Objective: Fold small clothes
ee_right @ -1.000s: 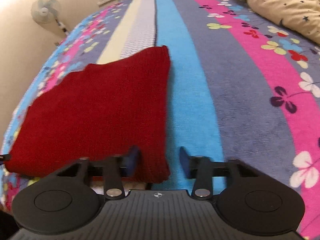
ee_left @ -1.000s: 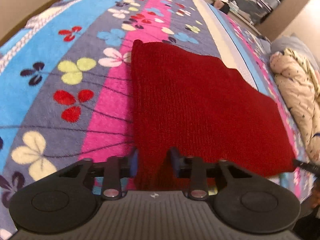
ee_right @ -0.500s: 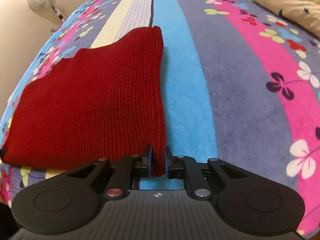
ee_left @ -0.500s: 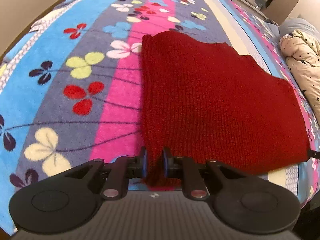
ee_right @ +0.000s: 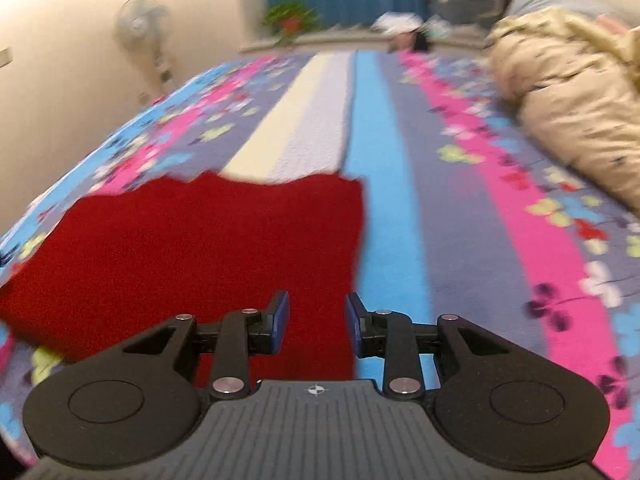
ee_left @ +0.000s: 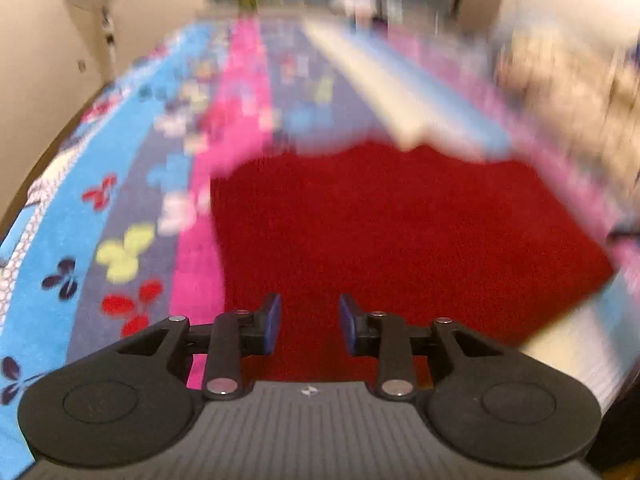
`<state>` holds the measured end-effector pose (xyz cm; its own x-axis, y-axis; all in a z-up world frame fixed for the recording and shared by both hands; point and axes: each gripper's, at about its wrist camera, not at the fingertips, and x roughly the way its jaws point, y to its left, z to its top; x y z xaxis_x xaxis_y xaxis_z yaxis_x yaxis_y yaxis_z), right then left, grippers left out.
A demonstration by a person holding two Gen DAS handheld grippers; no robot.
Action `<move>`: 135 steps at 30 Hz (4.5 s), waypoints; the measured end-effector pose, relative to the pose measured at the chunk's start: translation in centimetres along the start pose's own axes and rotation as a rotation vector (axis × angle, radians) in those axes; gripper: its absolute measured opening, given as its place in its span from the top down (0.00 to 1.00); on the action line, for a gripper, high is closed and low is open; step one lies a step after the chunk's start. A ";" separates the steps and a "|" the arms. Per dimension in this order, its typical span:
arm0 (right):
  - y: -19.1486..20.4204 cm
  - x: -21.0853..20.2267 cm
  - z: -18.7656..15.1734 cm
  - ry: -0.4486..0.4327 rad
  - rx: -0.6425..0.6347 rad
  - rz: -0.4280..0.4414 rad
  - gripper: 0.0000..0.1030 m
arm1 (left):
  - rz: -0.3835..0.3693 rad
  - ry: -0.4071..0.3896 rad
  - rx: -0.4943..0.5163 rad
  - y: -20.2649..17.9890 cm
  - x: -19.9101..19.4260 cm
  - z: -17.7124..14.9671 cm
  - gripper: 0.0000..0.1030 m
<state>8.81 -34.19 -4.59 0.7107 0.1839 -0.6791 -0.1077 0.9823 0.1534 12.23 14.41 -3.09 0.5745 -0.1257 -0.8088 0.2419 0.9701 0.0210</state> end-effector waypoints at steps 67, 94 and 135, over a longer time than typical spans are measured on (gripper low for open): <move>1.3 5.2 -1.0 0.258 -0.126 -0.172 0.48 | -0.036 0.064 -0.965 5.0 0.8 -6.5 0.41; -9.9 -1.9 1.3 -0.090 0.427 -0.231 0.48 | -0.042 -0.349 0.150 -35.7 -3.0 9.3 0.82; -6.7 -0.9 1.8 -0.054 0.353 0.208 0.96 | -0.091 -0.210 0.068 -27.8 1.3 1.9 0.35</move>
<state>10.17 -41.01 -3.67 0.7353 0.3657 -0.5705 -0.0141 0.8499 0.5267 7.77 -13.10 -3.58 0.6966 -0.2594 -0.6689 0.3481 0.9374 -0.0010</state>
